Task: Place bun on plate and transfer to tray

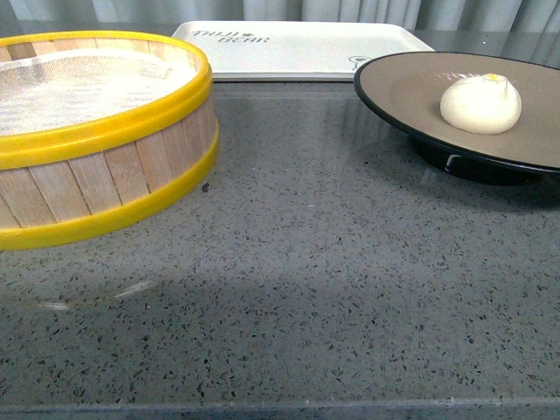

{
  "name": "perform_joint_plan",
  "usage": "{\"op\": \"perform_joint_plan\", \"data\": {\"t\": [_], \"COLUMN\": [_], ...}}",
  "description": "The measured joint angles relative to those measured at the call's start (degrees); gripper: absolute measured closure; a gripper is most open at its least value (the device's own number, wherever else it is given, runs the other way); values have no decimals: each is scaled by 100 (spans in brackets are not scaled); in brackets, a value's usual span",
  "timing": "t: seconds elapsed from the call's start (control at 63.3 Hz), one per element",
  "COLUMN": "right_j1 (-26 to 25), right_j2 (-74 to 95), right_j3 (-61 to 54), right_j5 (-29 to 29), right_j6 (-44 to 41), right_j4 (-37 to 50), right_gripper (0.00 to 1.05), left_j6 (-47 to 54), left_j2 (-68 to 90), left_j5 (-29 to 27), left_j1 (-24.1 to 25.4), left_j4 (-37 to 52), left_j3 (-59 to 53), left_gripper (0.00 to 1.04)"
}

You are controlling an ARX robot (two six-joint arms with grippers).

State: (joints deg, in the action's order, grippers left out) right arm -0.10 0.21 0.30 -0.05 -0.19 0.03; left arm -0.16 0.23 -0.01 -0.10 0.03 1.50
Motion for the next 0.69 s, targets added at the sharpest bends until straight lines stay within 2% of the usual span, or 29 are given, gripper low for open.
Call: {"op": "perform_joint_plan", "data": {"t": [0.047,0.126,0.553,0.584,0.663,0.695], "right_j1": [0,0,0,83,424,433], "right_j2": [0,0,0,39,468,693], "right_j3": [0,0,0,2,9,20], "right_j5": [0,2,0,245,1515,1646], "right_j6": [0,0,0,-81,-446,-518], "right_j4": [0,0,0,7,470,737], "right_gripper": [9,9,9,9,9,9], "left_j6": [2,2,4,4,4,4], "left_j2": [0,-2,0,0,0,0], "left_j5": [0,0,0,0,-9,-2], "left_j1": [0,0,0,0,0,0], "left_j4": [0,0,0,0,0,0], "left_j3": [0,0,0,0,0,0], "left_gripper": [92,73,6,5,7,7]}}
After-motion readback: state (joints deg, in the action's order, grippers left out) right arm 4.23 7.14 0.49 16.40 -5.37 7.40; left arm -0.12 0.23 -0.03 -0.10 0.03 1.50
